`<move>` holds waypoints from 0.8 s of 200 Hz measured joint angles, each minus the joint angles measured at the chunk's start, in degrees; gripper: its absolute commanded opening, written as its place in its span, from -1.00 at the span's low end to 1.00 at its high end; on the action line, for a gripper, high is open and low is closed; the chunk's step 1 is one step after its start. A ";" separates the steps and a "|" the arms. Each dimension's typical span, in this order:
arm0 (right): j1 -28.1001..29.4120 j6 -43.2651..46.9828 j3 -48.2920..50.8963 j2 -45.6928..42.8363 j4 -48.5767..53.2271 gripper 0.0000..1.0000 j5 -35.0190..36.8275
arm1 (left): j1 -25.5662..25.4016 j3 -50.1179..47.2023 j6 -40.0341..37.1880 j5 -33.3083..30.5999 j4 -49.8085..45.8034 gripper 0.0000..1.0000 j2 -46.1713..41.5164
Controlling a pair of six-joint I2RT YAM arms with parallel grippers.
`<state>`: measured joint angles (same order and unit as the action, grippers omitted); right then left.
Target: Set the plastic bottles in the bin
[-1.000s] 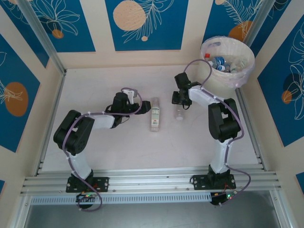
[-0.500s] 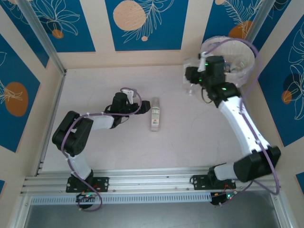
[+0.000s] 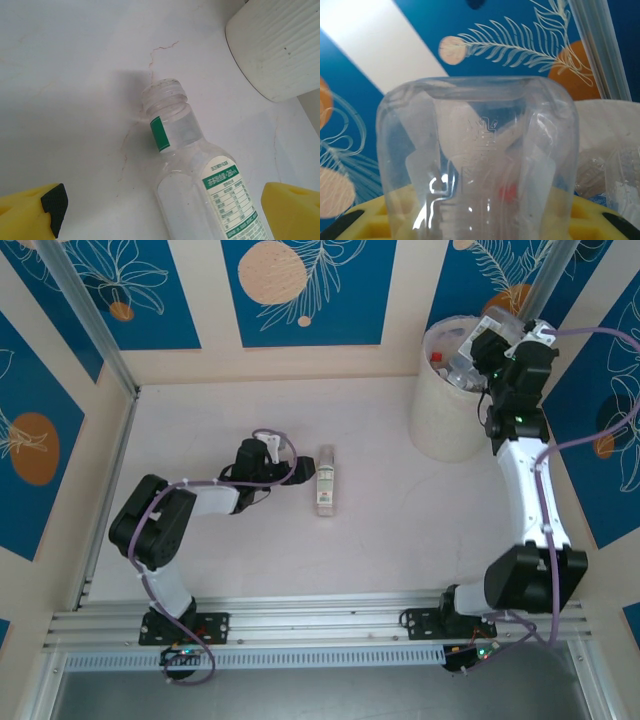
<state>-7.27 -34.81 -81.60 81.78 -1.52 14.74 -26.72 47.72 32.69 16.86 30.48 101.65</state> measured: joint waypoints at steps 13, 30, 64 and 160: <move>0.02 -2.45 0.02 2.97 -2.19 -0.22 2.14 | 0.00 -0.02 0.00 0.00 0.00 1.00 -0.52; 0.04 -5.38 0.02 5.64 -4.15 -0.20 4.87 | 0.00 -0.07 0.00 0.00 0.07 1.00 -1.07; 0.07 -10.47 -0.96 9.73 -5.97 -0.05 7.82 | 0.00 -0.07 0.00 0.00 0.11 1.00 -1.20; 1.05 -13.97 -19.10 21.38 10.88 0.83 4.07 | -0.11 -0.04 -0.02 -0.92 -3.34 1.00 -2.03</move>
<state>-6.22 -48.77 -100.71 103.15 9.37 18.81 -26.83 47.68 32.67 15.94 27.14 99.61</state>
